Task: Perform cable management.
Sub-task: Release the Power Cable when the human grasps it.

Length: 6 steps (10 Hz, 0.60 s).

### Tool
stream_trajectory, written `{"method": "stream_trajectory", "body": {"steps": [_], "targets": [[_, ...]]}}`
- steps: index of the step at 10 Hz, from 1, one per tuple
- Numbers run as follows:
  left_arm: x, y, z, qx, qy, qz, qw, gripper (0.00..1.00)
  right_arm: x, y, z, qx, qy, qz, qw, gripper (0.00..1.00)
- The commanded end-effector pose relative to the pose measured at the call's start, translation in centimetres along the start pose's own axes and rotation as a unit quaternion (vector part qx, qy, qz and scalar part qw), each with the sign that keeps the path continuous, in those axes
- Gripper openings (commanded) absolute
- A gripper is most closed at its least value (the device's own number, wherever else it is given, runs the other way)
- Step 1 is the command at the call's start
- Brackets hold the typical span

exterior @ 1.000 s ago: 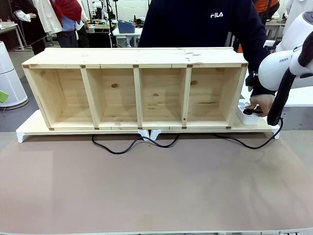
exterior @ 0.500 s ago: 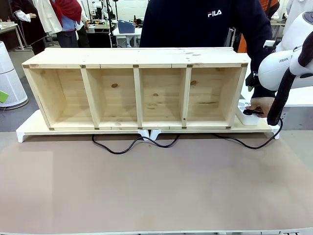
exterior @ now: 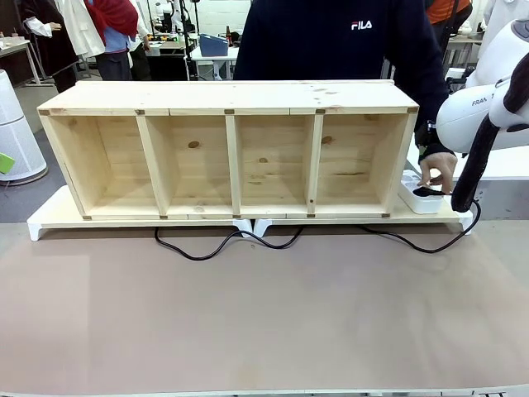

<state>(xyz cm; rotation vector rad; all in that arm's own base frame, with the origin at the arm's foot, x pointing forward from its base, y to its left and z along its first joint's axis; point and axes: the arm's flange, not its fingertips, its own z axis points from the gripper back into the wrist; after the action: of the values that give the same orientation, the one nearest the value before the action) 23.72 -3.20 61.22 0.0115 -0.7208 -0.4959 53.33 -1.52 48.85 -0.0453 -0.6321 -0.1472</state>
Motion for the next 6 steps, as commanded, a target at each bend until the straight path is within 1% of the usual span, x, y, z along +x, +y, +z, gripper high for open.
{"method": "stream_trajectory", "body": {"steps": [1, 6], "targets": [[-0.04, 0.06, 0.05, 0.0, -0.001, 0.001, 1.0, 1.0, -0.04, -0.01, -0.07, 0.0, 0.002, 0.0, 1.0, 1.0], [-0.04, 0.06, 0.05, 0.0, -0.001, 0.001, 1.0, 1.0, -0.04, -0.01, -0.07, 0.0, 0.002, 0.0, 1.0, 1.0]]}}
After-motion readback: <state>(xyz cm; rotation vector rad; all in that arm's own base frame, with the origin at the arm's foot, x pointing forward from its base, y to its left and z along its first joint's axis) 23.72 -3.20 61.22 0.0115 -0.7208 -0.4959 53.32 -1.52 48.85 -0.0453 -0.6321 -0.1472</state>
